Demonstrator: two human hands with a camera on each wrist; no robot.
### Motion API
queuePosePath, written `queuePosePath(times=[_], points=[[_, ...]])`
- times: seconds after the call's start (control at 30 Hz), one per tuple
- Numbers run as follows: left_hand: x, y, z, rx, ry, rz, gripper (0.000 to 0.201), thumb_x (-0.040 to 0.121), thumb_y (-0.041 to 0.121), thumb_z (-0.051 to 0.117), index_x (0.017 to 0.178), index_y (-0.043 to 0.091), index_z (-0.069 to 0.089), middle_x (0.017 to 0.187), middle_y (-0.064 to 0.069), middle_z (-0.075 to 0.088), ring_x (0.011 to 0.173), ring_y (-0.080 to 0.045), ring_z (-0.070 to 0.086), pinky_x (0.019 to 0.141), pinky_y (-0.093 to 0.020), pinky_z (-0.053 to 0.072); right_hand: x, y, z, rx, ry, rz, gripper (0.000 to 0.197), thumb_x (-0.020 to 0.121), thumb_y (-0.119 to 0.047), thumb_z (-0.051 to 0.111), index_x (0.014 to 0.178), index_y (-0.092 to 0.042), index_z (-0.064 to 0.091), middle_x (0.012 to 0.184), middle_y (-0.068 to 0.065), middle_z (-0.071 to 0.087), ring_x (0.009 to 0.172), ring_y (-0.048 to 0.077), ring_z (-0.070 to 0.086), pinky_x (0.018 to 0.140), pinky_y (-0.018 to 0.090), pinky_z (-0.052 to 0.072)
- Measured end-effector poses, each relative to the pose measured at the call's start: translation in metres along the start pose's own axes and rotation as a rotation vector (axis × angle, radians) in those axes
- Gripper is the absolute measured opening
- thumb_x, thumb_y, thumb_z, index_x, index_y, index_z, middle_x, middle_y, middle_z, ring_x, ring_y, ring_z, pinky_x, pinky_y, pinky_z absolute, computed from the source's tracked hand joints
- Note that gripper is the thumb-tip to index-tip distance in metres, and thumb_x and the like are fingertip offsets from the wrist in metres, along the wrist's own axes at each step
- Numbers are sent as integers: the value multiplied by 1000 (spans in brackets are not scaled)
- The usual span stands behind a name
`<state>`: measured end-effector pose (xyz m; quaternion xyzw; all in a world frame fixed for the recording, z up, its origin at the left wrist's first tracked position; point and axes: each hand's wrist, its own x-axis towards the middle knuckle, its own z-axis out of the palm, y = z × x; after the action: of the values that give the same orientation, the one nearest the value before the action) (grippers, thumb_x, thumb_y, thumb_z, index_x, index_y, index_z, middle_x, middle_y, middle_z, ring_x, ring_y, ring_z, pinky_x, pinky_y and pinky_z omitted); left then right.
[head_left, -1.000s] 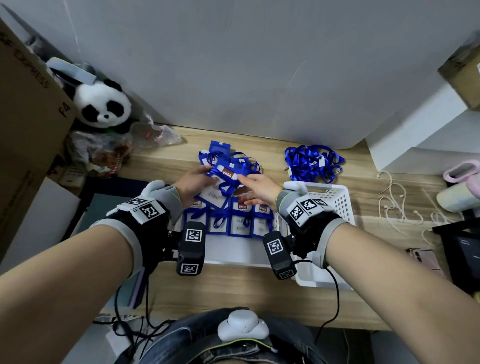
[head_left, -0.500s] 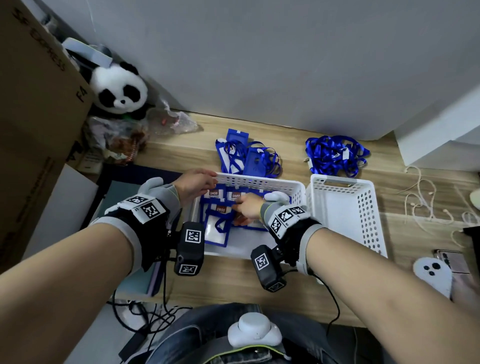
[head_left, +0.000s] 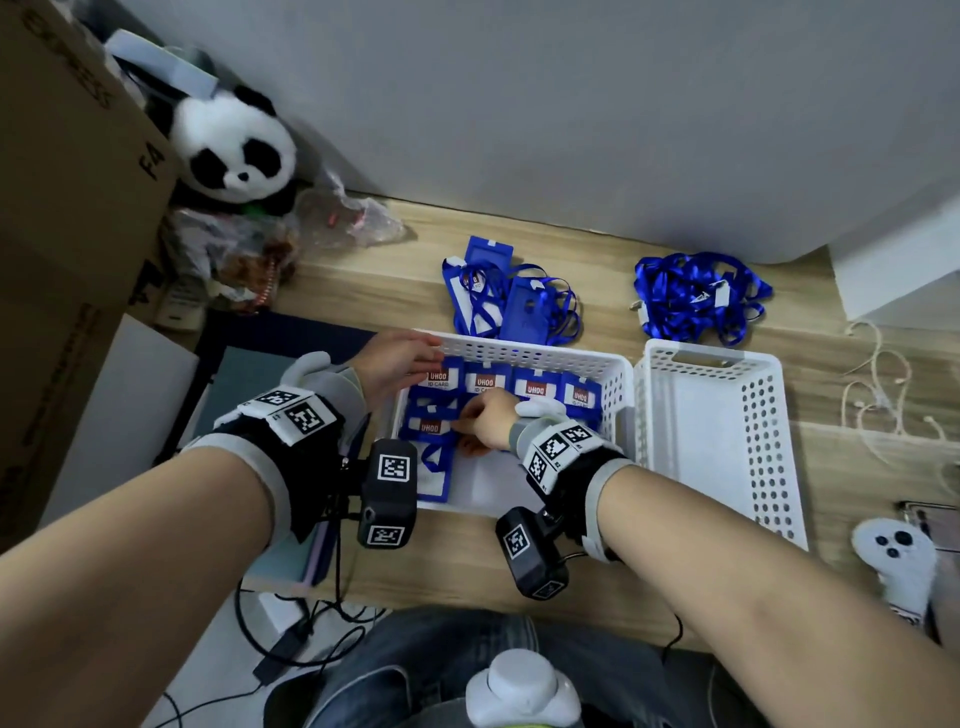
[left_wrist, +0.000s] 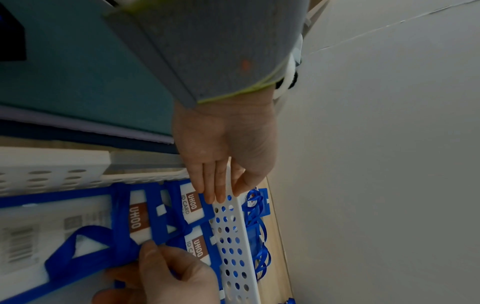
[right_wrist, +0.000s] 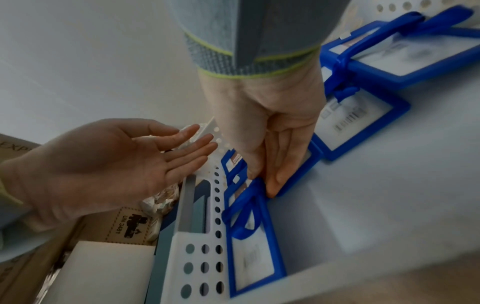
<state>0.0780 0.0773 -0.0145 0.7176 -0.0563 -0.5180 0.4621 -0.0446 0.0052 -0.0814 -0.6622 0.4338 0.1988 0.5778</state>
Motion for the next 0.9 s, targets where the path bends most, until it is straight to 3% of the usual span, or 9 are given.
queuePosePath(times=[0.17,0.27,0.37,0.47,0.57,0.67,0.77,0.83,0.9], points=[[10,6,3,-9,28,-2,22,94,-1,41,91,12,58,90,-7,63,82,-15,61,82,-24,49,-7,-2,-10,57,-91,-39,5,90,-9,60,93,-5,59,72,12,62,37,7,59,44,19,53],[17,14,8,-25,19,-11,21,94,-1,41,92,11,58,90,-9,64,83,-17,63,85,-26,49,-9,-9,-22,-40,-172,-5,19,92,-18,58,83,-1,60,79,16,66,37,10,60,43,20,51],[21,25,13,-46,45,0,20,95,-4,39,96,6,56,85,-13,61,76,-20,61,73,-24,54,-12,-22,-44,-36,-183,-34,26,95,-23,53,75,-6,58,61,6,67,39,9,60,44,19,49],[29,37,22,-46,94,15,21,95,-6,36,99,2,55,80,-12,59,66,-20,62,57,-20,55,-13,-37,-80,40,-102,-126,26,96,-25,50,81,-7,63,50,-2,65,40,6,58,43,15,42],[44,52,33,-22,102,15,25,94,-7,37,87,3,58,77,-11,60,56,-15,64,61,-22,55,-4,-51,-117,178,111,-161,25,96,-18,50,76,-9,62,55,2,61,38,6,53,41,16,39],[57,60,48,32,57,4,26,96,-3,36,106,-7,59,89,-16,65,74,-22,63,78,-29,53,19,-49,-138,244,334,-88,28,93,-11,49,67,-14,57,62,5,56,39,8,50,37,15,38],[69,65,62,95,15,-35,30,97,0,37,120,-9,55,117,-21,62,96,-28,60,92,-32,49,43,-37,-148,97,424,17,19,86,-12,51,69,-19,55,74,7,58,64,22,54,58,31,49],[79,68,71,138,-7,-72,33,98,1,37,125,-10,51,124,-20,57,111,-31,57,95,-31,44,49,-34,-152,59,395,60,9,84,-12,56,90,-17,58,87,6,56,69,21,54,63,33,51],[91,67,79,192,-14,-94,34,96,3,41,127,-10,49,130,-23,54,120,-36,53,97,-37,45,53,-32,-154,38,332,81,31,86,-12,59,116,-17,54,88,4,53,60,14,48,49,24,46]])
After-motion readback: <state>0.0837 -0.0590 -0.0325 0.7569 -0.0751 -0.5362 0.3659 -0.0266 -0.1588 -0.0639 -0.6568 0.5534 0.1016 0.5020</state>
